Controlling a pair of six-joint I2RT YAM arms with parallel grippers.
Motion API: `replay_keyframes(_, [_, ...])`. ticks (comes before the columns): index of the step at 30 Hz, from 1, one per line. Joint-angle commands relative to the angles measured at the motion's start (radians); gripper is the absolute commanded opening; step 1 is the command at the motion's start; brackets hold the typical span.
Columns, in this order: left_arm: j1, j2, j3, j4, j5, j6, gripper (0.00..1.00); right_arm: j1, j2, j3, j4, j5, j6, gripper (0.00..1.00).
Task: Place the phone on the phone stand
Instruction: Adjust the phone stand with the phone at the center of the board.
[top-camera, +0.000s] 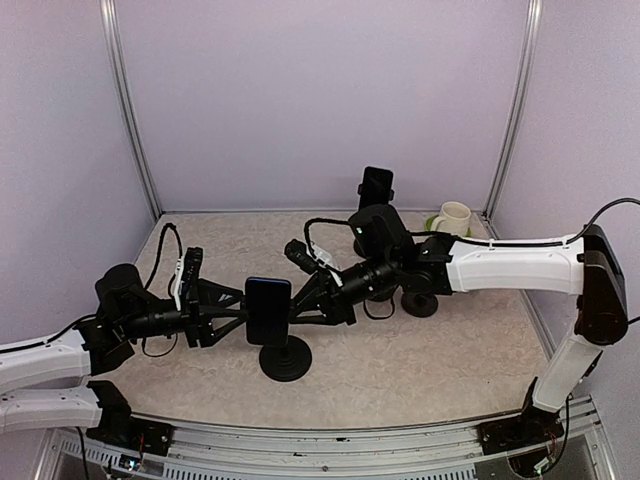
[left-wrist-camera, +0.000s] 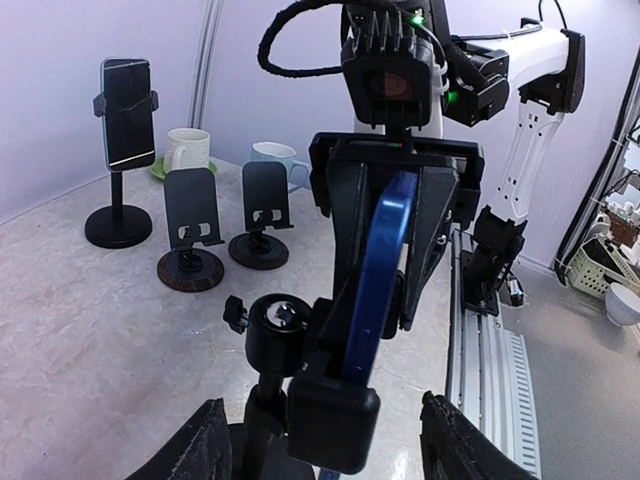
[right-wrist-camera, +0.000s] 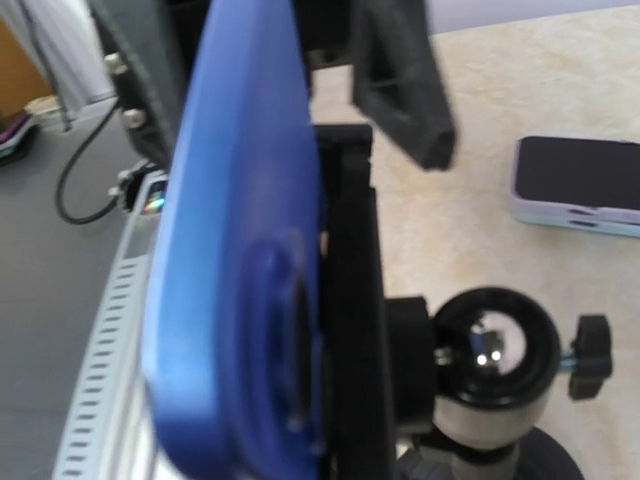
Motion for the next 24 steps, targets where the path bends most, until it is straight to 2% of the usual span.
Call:
replay_keyframes(1, [0.008, 0.002, -0.004, 0.039, 0.017, -0.004, 0.62, 0.005, 0.027, 0.045, -0.160, -0.148, 0.010, 0.12])
replay_keyframes(11, [0.013, 0.043, -0.008, 0.114, 0.096, -0.034, 0.59, -0.030, 0.041, 0.108, -0.302, -0.134, -0.033, 0.12])
replay_keyframes(20, [-0.015, 0.068, 0.001, 0.123, 0.129, -0.048, 0.56, -0.031, 0.052, 0.115, -0.333, -0.094, -0.055, 0.12])
replay_keyframes(24, [-0.039, 0.079, 0.002, 0.113, 0.112, -0.050, 0.49, -0.031, 0.053, 0.125, -0.349, -0.089, -0.060, 0.12])
